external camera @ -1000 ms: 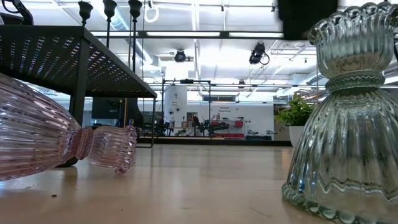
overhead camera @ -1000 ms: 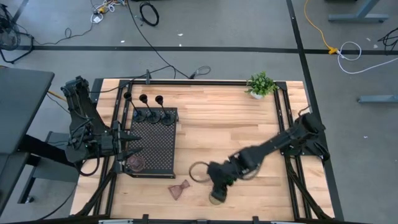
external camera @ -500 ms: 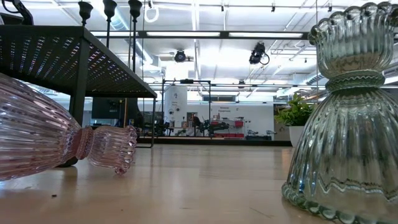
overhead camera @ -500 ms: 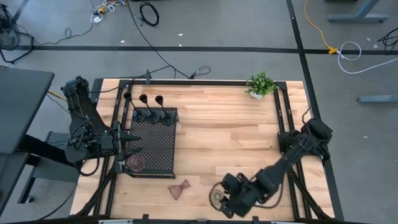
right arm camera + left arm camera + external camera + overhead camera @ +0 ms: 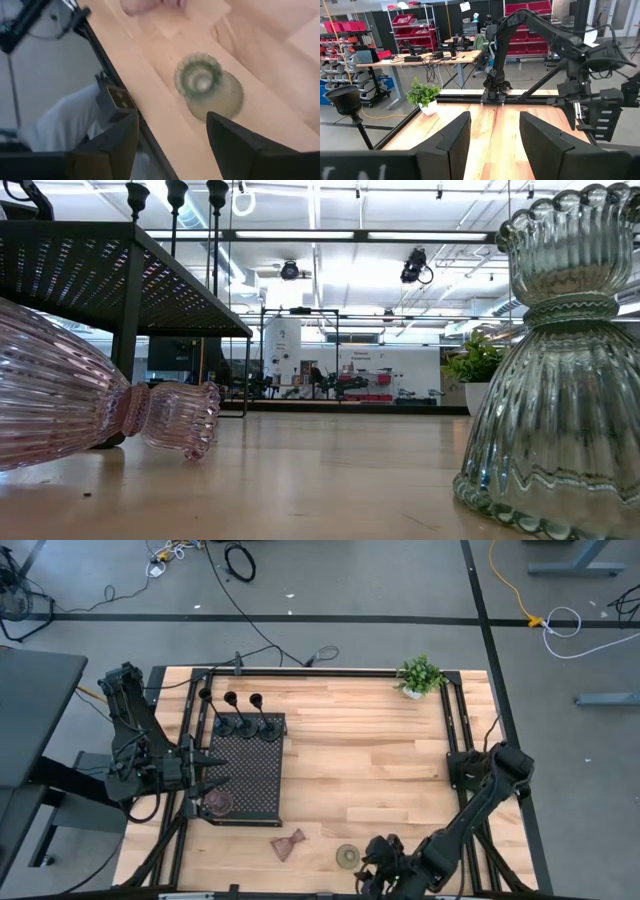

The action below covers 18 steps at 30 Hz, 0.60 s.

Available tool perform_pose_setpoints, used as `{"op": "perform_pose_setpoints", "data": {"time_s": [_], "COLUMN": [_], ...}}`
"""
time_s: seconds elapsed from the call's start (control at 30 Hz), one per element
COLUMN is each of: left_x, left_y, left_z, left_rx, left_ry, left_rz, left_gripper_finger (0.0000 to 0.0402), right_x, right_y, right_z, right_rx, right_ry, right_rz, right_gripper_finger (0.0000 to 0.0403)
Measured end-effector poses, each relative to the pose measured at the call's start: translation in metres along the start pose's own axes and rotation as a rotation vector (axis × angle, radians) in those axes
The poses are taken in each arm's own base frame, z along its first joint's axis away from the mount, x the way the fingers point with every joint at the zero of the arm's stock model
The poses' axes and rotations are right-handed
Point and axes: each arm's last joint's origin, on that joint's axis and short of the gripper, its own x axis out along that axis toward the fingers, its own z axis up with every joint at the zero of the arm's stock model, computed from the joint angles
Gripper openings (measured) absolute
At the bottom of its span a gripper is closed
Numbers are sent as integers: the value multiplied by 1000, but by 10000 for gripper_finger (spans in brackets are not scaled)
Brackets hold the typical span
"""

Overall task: Pick & Place candle stick holders
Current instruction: Put the green glass candle holder on the shelf aligned with the pink glass candle holder

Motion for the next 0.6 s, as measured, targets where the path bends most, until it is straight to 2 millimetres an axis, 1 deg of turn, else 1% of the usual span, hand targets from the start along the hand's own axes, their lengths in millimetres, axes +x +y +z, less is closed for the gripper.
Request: {"op": "perform_pose_setpoints", "data": {"time_s": [0.13, 0.33, 0.6], "left_x": [0, 0, 0], "left_y": [0, 0, 0], "left_z": [0, 0, 0], "left_rx": [1, 1, 2], "left_ry": [0, 0, 0], "left_rz": [0, 0, 0], "left_gripper_finger": [172, 172, 172], "right_x": [14, 31, 49], "right_y": [-4, -14, -11], "right_z": [-6, -19, -26], "right_rx": [-38, -36, -48], "right_ry": [-105, -79, -142], "right_rz": [5, -50, -15], "right_gripper_finger": [233, 233, 233]}}
